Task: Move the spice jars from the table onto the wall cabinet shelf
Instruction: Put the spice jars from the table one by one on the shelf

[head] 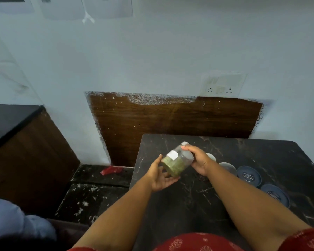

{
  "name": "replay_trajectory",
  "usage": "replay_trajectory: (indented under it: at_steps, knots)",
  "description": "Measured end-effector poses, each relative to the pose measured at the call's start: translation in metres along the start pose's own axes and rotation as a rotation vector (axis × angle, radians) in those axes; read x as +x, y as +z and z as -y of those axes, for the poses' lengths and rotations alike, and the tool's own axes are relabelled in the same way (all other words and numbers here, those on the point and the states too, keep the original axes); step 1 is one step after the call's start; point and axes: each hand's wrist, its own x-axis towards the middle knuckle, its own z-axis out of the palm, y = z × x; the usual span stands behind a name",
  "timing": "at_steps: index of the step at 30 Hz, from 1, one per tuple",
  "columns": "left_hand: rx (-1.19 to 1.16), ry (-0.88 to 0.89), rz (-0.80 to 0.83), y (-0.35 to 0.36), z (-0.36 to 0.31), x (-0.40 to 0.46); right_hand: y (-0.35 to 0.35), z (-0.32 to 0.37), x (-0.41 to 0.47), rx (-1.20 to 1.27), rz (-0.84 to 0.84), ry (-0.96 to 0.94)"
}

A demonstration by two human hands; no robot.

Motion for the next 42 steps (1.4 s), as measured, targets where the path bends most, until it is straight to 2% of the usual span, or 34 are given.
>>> replay_trajectory:
  at_steps: [2,5,8,13,17,26,29,37,42]
  knots:
    - [0.026,-0.018,0.085,0.012,0.0,-0.003,-0.001,-0.003,-0.001,0.012,-0.027,0.023]
    - [0.065,0.015,0.109,0.032,0.001,-0.004,0.0,-0.005,-0.002,0.071,-0.035,0.089]
    - [0.065,0.141,0.063,0.047,0.003,-0.002,0.002,0.0,-0.002,0.252,0.027,0.17]
    - [-0.085,0.311,0.087,0.062,0.007,-0.004,0.01,0.002,0.001,0.427,0.005,0.173]
    - [-0.074,0.335,0.072,0.066,-0.001,-0.004,0.013,0.003,-0.001,0.518,-0.018,0.152]
    - [0.031,0.328,0.017,0.068,-0.005,-0.006,0.012,0.01,0.001,0.501,-0.026,0.086]
    - [0.047,0.329,0.006,0.071,-0.008,-0.004,0.013,0.015,-0.001,0.444,0.008,0.073]
    - [0.143,0.414,-0.118,0.108,-0.041,-0.008,0.02,0.057,-0.028,-0.004,-0.056,0.012]
    - [0.312,0.58,-0.12,0.158,-0.082,-0.035,0.018,0.138,-0.044,-0.104,-0.08,-0.207]
